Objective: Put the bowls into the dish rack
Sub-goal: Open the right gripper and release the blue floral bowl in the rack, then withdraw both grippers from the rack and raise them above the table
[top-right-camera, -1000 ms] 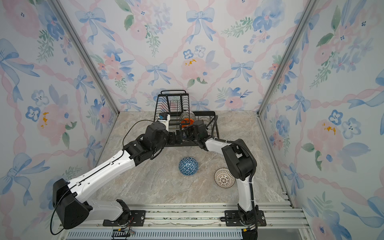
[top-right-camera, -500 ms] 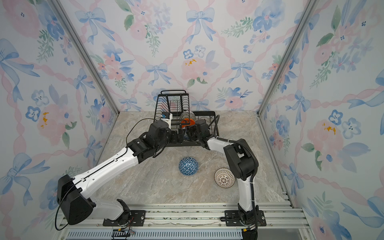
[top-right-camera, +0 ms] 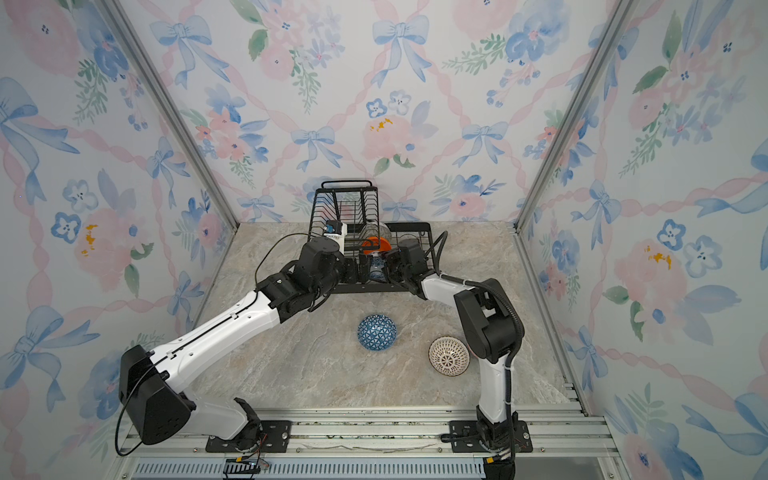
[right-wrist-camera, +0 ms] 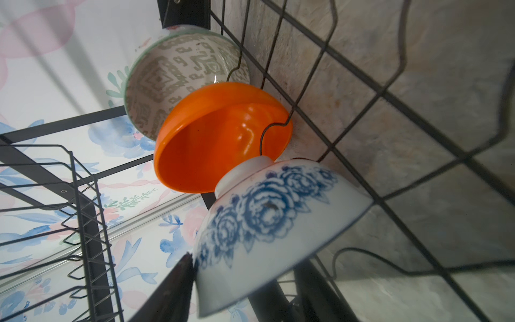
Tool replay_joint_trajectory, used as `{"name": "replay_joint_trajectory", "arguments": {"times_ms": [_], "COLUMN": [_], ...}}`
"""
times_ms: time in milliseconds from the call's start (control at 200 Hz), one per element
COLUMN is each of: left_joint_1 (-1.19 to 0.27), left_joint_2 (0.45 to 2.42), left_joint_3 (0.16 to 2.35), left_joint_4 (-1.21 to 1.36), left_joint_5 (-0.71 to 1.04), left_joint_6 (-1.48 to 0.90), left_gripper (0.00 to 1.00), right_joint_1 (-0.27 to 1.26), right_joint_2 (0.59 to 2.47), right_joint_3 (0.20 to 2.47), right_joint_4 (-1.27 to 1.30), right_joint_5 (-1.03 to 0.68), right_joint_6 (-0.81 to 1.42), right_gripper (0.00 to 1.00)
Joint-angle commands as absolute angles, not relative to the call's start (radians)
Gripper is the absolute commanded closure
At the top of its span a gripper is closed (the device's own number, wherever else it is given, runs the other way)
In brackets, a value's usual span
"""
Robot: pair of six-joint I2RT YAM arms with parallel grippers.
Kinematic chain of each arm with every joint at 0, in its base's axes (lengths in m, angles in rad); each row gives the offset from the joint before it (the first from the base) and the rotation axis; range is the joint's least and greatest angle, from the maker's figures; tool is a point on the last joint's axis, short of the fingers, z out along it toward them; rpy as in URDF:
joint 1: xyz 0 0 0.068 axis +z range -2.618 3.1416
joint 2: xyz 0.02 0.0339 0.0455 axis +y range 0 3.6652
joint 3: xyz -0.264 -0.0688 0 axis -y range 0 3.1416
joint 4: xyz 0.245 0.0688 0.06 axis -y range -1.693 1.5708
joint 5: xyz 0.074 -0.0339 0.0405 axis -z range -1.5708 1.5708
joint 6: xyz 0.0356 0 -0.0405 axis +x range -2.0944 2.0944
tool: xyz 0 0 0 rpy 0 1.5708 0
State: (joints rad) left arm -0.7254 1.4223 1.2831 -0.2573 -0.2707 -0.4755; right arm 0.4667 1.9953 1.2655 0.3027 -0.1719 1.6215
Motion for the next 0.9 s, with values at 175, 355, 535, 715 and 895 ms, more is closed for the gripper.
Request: {"name": "replay_joint_trajectory", "arguments": {"times_ms": [175,355,535,715,895], "left_joint_1": [-0.719,-0.719,-0.719,-0.719,-0.721], "left_joint_2": [1.424,1.435,1.450,1.467,1.487], "left_joint_3": [1.295,1.299,1.314,1.333,1.355], "left_joint_4": [-0.259,-0.259,-0.258,-0.258,-0.258], "left_joint_5": [-0.267,-0.265,-0.263,-0.260,-0.262], "left_joint_6": [-0.484,-0.481,-0.477,-0.474,-0.475], "left_gripper": [0.02,0.02,0.02,0.02,0.02], "right_joint_1": [0.438,0.420,0.402,0.389,0.359], "right_joint_2": [1.939,1.919,1.902,1.879,1.846], "right_joint_3": [1.220,1.209,1.198,1.179,1.173], "right_joint_4": [0.251,0.245,0.251,0.246,0.222], "right_joint_5": [-0.149,-0.146,-0.155,-0.163,-0.177], "right_joint_6": [1.603,1.594,1.593,1.583,1.549], "right_gripper": [0.34,0.27,0.22,0.17,0.02]}}
